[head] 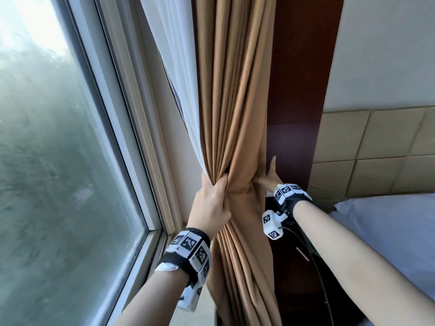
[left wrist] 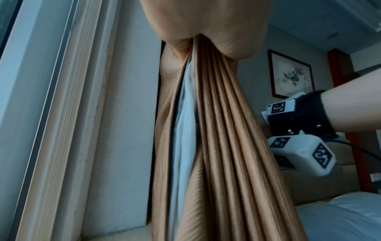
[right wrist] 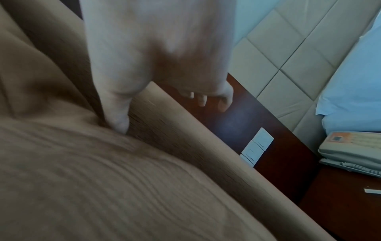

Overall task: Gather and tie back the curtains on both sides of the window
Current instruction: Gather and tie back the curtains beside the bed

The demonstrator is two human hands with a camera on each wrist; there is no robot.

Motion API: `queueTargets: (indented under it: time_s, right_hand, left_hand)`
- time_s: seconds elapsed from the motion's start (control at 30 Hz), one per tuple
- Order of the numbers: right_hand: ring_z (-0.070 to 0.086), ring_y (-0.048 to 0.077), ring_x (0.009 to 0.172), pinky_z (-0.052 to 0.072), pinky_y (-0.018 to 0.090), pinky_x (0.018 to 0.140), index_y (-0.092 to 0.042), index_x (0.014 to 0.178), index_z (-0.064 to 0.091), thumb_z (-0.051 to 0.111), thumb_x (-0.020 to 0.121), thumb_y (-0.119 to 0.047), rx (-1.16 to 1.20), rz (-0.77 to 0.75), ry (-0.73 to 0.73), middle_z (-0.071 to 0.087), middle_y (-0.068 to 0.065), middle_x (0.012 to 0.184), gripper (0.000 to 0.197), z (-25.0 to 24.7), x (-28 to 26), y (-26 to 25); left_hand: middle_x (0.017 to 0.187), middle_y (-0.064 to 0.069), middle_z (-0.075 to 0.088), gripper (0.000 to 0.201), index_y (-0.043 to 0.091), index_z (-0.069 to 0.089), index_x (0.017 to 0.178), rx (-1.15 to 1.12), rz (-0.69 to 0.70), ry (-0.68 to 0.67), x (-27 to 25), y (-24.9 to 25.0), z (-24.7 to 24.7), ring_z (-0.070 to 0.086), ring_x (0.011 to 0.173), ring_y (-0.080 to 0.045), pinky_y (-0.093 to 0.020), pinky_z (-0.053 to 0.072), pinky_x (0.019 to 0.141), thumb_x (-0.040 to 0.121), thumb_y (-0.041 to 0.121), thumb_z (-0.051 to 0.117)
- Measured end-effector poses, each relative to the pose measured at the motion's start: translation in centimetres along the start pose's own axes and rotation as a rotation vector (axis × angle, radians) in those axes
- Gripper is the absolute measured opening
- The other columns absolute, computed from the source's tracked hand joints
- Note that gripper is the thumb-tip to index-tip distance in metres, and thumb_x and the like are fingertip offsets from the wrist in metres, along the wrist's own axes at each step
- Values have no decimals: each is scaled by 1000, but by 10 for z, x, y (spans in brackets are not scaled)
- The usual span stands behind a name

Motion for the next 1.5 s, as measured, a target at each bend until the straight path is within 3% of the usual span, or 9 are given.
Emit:
queueTargets:
  time_s: [0.13,0.27,0.47,0.57,0.73,0.87,1.0,1.2,1.5]
  right_hand:
    - [57,21,118,42,37,105,-41,142,-29,82,62,-30,26,-28,-29,52,9,138,137,0,-3,-15]
    - [56,19,114,45,33,99,-32,153,12,77,66,-36,-66,-93,5,52,-4,129,108,-11,-3,-32]
    - [64,26,101,46,29,80,-17,109,62,61,74,-38,-487,-170,39,67,7,112,40,-14,11,-48]
    - [61,35,109,45,36,86,-7,112,65,47,94,-16,-579,-186,117,65,15,116,27,-12,-2,-72]
    - [60,31,102,42,30,81,-11,108,67,47,92,-24,-360,-201,61,66,16,112,28,-16,-49,-72]
    - [63,32,76,49,33,70,-4,74,60,47,86,-39,-317,-195,121,65,20,83,39,-34,-103,-46]
    - [47,28,61,33,32,62,-6,51,36,49,86,-32,-354,-228,200,45,10,56,45,-67,-167,-37]
    - [28,8,41,22,28,45,-12,45,27,48,77,-27,-256,-370,230,27,-4,43,41,-98,-257,-46]
    - [46,25,46,26,32,52,-16,50,30,42,78,-36,-265,-523,338,45,9,44,36,-104,-322,-46]
  left_hand:
    - [122,-15,39,50,16,47,121,-14,2,-26,-7,-3,-1,58,84,-45,-39,54,72,72,3,50]
    - [125,-9,35,48,19,47,123,-3,3,-15,-3,-8,-4,58,93,-44,-42,54,80,75,11,49]
    - [124,-12,37,47,14,50,122,8,-4,-19,-2,3,1,58,88,-45,-39,51,76,76,4,52]
    - [126,-14,35,46,12,50,121,12,-14,-25,-2,11,0,57,87,-45,-41,53,77,76,2,52]
    - [126,-17,35,52,10,48,124,37,-50,-36,-6,9,1,57,84,-47,-45,54,76,73,0,51]
    - [126,-18,36,53,9,49,123,61,-76,-25,-10,10,0,57,85,-49,-44,53,76,71,-2,52]
    - [121,-19,38,47,10,50,120,67,-120,-11,-11,20,-3,56,81,-51,-45,51,75,74,0,51]
    - [119,-19,40,45,10,51,119,54,-200,13,-17,39,-6,55,86,-53,-46,50,80,76,1,49]
    - [122,-16,44,59,23,50,131,-67,-402,-14,-30,61,-9,50,113,-42,-35,40,99,76,4,54]
Point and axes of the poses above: each hand's wrist, its own x-axis towards the middle knuckle, its own z-axis out of the palm, y = z × x, the point moved 4 cm from there along x, towards the middle knuckle
